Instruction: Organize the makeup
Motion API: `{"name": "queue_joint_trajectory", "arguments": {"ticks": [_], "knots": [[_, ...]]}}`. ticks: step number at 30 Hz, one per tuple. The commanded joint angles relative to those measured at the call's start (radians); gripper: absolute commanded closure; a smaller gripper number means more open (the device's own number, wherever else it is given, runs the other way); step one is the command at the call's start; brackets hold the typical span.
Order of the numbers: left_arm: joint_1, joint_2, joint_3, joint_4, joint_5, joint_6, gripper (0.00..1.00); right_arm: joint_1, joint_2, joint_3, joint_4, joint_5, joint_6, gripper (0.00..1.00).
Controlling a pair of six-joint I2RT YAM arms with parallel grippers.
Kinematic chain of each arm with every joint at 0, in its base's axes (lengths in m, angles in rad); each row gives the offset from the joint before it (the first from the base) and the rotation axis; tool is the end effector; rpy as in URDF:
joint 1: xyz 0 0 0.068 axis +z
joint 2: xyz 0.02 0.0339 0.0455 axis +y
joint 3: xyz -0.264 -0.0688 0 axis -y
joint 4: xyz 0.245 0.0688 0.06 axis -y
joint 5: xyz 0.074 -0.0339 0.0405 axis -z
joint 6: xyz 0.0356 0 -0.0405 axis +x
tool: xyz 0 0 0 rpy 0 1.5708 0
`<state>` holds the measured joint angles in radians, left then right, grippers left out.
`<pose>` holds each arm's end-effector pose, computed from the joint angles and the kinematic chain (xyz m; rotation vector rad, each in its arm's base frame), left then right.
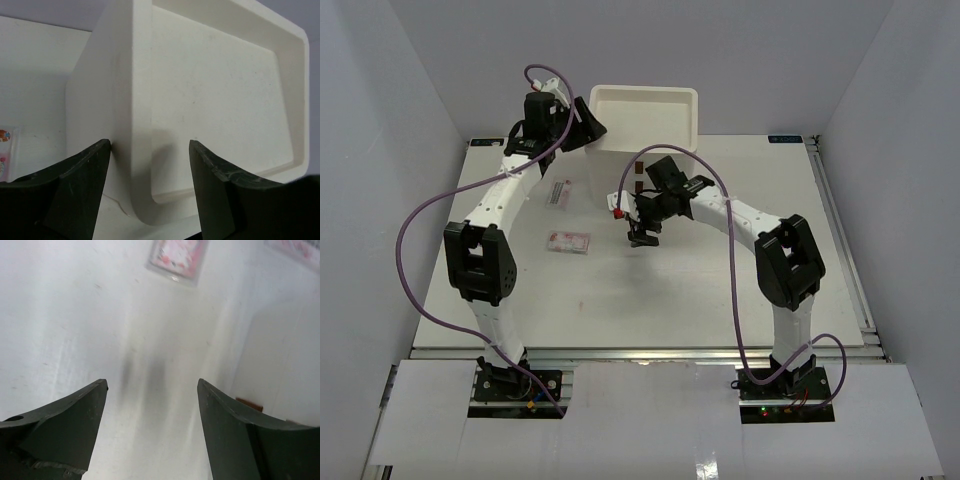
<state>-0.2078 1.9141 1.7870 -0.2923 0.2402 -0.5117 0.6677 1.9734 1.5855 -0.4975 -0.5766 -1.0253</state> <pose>0.4470 -0.1029 0.3463 -0.1509 2.0410 -0.6966 0.3324 0.2869 0.2389 -1.9024 1.3549 0.5304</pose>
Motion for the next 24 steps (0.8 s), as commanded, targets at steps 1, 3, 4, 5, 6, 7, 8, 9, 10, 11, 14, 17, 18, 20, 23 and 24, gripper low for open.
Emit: {"name": "queue_joint_trajectory", "arguments": {"ticks": [1, 3, 4, 5, 6, 7, 8, 9, 10, 11, 14, 17, 18, 20, 23, 24], "knots": [[-0.005, -0.078, 0.099, -0.041, 0.022, -0.034, 0.19, 0.026, 0.006, 0.058, -0.139, -0.134, 0.012, 0.20], [0.009, -0.100, 0.121, -0.040, 0.018, -0.033, 0.16, 0.035, 0.027, 0.081, -0.133, -0.118, 0.036, 0.18], [0.020, -0.110, 0.124, -0.039, 0.016, -0.034, 0.15, 0.042, 0.041, 0.089, -0.124, -0.105, 0.065, 0.15], [0.027, -0.123, 0.125, -0.039, 0.016, -0.035, 0.15, 0.048, 0.043, 0.101, -0.121, -0.096, 0.083, 0.14], [0.035, -0.139, 0.119, -0.039, 0.013, -0.036, 0.15, 0.054, 0.065, 0.132, -0.119, -0.088, 0.101, 0.12], [0.048, -0.174, 0.106, -0.039, 0.007, -0.036, 0.15, 0.063, 0.082, 0.154, -0.116, -0.075, 0.133, 0.09], [0.060, -0.205, 0.084, -0.039, 0.000, -0.035, 0.15, 0.073, 0.103, 0.184, -0.115, -0.056, 0.173, 0.06], [0.071, -0.229, 0.050, -0.039, -0.008, -0.033, 0.14, 0.087, 0.130, 0.221, -0.118, -0.029, 0.220, 0.06], [0.074, -0.262, 0.037, -0.039, -0.011, -0.033, 0.14, 0.096, 0.147, 0.225, -0.120, -0.023, 0.234, 0.05], [0.097, -0.319, -0.057, -0.039, -0.034, -0.030, 0.14, 0.107, 0.165, 0.256, -0.105, -0.022, 0.263, 0.06], [0.126, -0.508, -0.235, -0.045, -0.089, -0.020, 0.09, 0.133, 0.183, 0.252, 0.001, -0.008, 0.362, 0.10], [0.144, -0.667, -0.363, -0.073, -0.149, -0.003, 0.02, 0.160, 0.215, 0.252, 0.130, 0.063, 0.457, 0.10], [0.153, -0.715, -0.394, -0.098, -0.163, -0.001, 0.02, 0.174, 0.232, 0.258, 0.155, 0.109, 0.494, 0.10], [0.159, -0.784, -0.429, -0.156, -0.181, 0.006, 0.02, 0.195, 0.262, 0.275, 0.191, 0.175, 0.538, 0.10], [0.159, -0.882, -0.447, -0.253, -0.222, 0.016, 0.02, 0.205, 0.317, 0.309, 0.231, 0.193, 0.590, 0.10], [0.159, -0.901, -0.453, -0.265, -0.226, 0.019, 0.02, 0.207, 0.330, 0.321, 0.241, 0.193, 0.602, 0.10]]}}
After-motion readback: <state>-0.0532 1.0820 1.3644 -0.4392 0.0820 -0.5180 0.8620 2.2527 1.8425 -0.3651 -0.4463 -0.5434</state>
